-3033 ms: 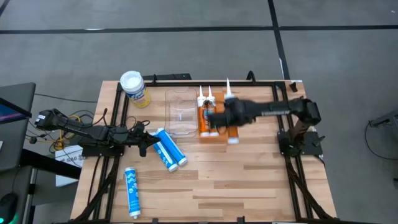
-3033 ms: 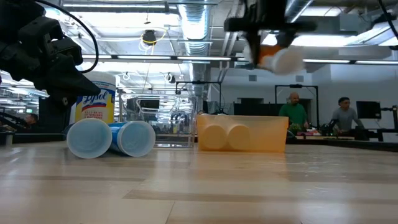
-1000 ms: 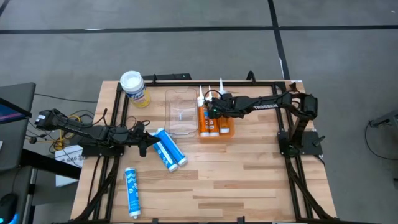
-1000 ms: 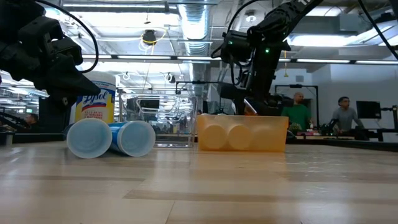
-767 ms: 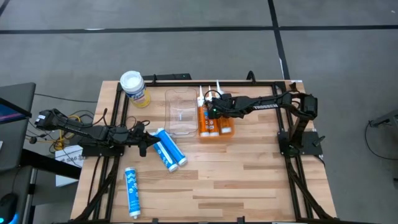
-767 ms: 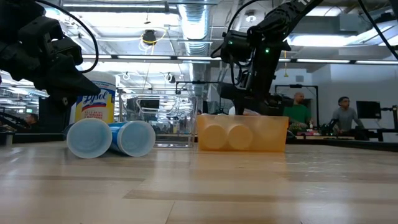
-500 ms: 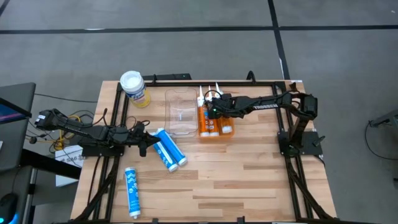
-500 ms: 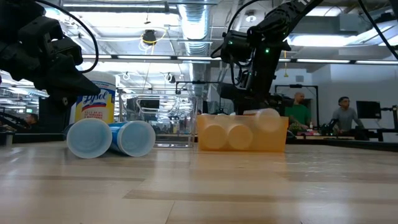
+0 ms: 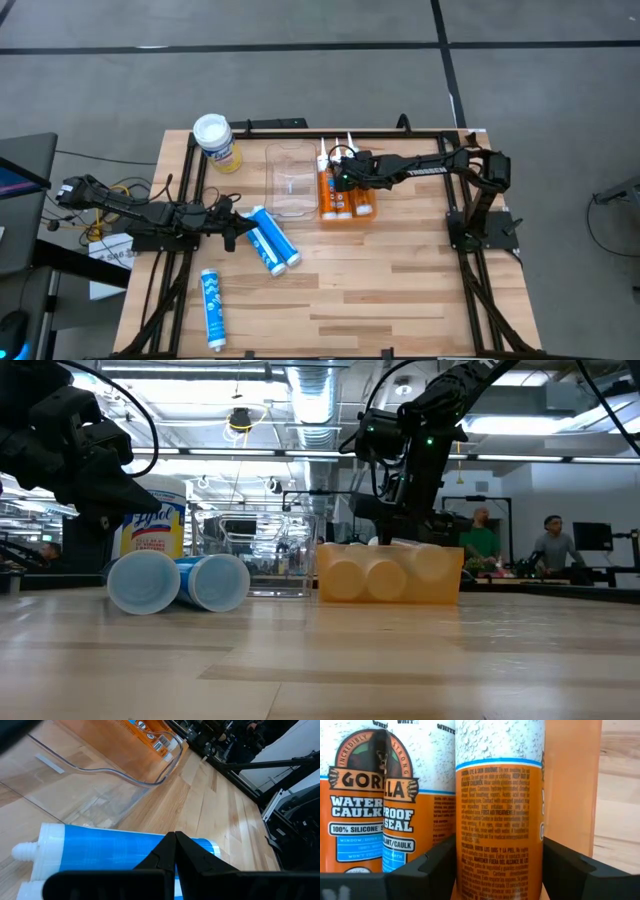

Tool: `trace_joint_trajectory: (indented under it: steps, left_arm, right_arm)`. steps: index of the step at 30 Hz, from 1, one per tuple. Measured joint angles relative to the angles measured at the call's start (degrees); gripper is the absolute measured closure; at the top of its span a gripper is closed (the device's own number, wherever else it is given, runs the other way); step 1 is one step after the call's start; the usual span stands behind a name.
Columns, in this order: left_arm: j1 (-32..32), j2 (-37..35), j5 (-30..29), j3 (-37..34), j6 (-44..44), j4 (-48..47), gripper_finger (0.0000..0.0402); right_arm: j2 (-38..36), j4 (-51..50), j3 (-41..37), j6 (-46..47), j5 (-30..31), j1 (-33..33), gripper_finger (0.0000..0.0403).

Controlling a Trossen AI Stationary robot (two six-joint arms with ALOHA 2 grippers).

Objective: Pick & place silicon tubes, Sealant and Lysol wipes
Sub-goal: Put the orange sealant into the orange bin

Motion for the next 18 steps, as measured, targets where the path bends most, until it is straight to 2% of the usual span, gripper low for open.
trace_joint_trajectory:
  steps: [7,18]
  left_arm:
    - [0.0,0.0,0.0,0.0,0.0,0.0,0.0401]
    - [0.0,0.0,0.0,0.0,0.0,0.0,0.0401]
  right_arm:
    - [0.0,0.0,0.0,0.0,-0.2,0.0,0.0167]
    - [0.0,0.0,0.0,0.0,-0.2,0.0,0.0127]
